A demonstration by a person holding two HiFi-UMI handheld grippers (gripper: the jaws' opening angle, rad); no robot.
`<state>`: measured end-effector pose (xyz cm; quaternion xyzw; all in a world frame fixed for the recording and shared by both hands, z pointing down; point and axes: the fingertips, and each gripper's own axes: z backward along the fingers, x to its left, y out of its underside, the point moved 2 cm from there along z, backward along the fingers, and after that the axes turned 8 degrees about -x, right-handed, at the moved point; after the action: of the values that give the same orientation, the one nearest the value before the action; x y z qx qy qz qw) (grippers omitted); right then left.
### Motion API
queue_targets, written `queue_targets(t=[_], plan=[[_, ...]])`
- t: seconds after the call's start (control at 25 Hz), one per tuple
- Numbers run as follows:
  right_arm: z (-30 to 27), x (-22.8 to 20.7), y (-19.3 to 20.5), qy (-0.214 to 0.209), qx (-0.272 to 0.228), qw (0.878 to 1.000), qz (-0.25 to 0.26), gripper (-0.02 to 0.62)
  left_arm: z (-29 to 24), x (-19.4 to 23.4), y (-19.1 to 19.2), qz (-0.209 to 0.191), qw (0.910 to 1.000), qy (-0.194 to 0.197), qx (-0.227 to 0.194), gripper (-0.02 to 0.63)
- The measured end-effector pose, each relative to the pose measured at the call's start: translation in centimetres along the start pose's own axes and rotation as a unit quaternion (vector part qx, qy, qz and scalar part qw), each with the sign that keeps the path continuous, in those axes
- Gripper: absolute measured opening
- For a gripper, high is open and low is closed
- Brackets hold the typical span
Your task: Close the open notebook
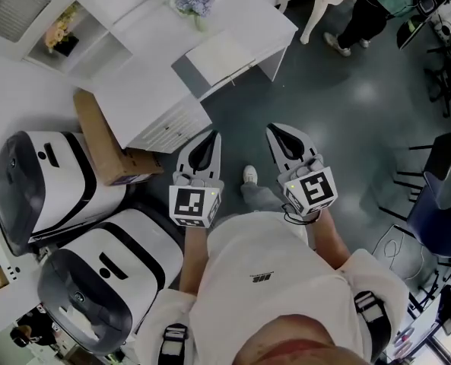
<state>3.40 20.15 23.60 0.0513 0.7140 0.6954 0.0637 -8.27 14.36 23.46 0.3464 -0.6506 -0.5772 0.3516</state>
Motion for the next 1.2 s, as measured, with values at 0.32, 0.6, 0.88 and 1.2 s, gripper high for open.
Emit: queue_targets(t=[0.32, 0.6, 0.88, 1.2], plan=[[-4.2, -4.8, 0.9, -0.029, 0.007, 0.999, -0.012, -0.005, -5.5, 1.7, 0.5, 0.005, 0.9995, -0.026, 0.016, 0.0], [-7.0, -5.9, 0.9, -0.044, 0.01, 0.999, -0.007, -0.005, -7.4, 3.3, 1.3, 0.017, 0.9988, -0.039, 0.022, 0.0], [-9.1, -5.8, 1.8, -0.067, 0.021, 0.998, -0.001, -0.005, -8.2, 5.1, 2.2, 0.024, 0.9976, -0.06, 0.024, 0.0], [-11.2, -7.0, 3.8, -0.076, 0.03, 0.997, -0.003, -0.005, -9.5, 6.5, 4.2, 0.038, 0.9962, -0.074, 0.028, 0.0]])
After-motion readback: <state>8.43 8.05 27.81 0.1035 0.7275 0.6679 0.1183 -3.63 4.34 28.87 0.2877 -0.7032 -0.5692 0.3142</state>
